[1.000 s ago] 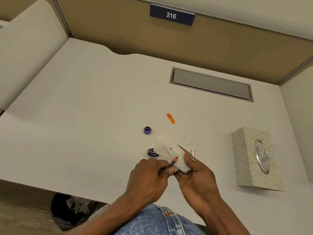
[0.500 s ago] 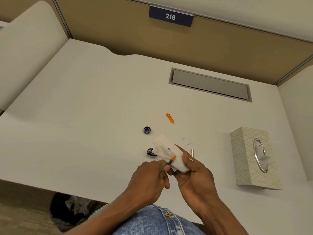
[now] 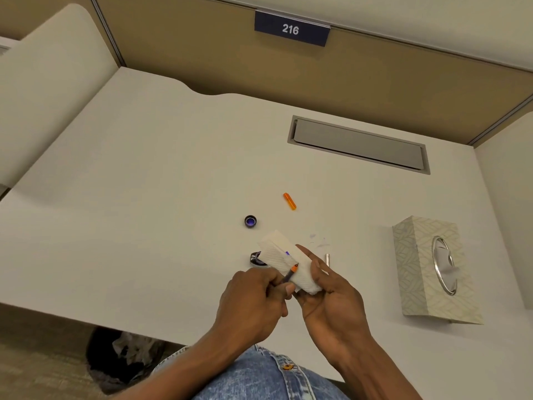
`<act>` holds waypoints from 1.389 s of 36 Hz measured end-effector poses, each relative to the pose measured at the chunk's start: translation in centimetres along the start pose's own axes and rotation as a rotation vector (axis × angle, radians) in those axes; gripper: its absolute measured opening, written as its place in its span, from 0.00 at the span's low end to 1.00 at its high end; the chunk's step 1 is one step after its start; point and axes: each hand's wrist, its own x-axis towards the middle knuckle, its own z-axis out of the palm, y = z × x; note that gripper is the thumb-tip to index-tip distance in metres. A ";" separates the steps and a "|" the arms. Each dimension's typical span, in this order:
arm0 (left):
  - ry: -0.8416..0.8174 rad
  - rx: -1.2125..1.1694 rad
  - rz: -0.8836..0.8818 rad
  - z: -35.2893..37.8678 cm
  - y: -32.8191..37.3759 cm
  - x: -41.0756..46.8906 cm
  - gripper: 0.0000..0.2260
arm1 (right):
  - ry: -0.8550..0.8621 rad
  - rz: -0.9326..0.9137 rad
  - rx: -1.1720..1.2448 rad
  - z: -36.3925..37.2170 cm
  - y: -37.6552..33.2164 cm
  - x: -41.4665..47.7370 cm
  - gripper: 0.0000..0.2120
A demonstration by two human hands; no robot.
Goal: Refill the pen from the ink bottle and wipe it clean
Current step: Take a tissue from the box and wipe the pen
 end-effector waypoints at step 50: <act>0.280 -0.291 0.006 -1.7 -0.8 -1.6 0.09 | 0.039 -0.420 -0.907 -2.2 -0.6 -1.4 0.08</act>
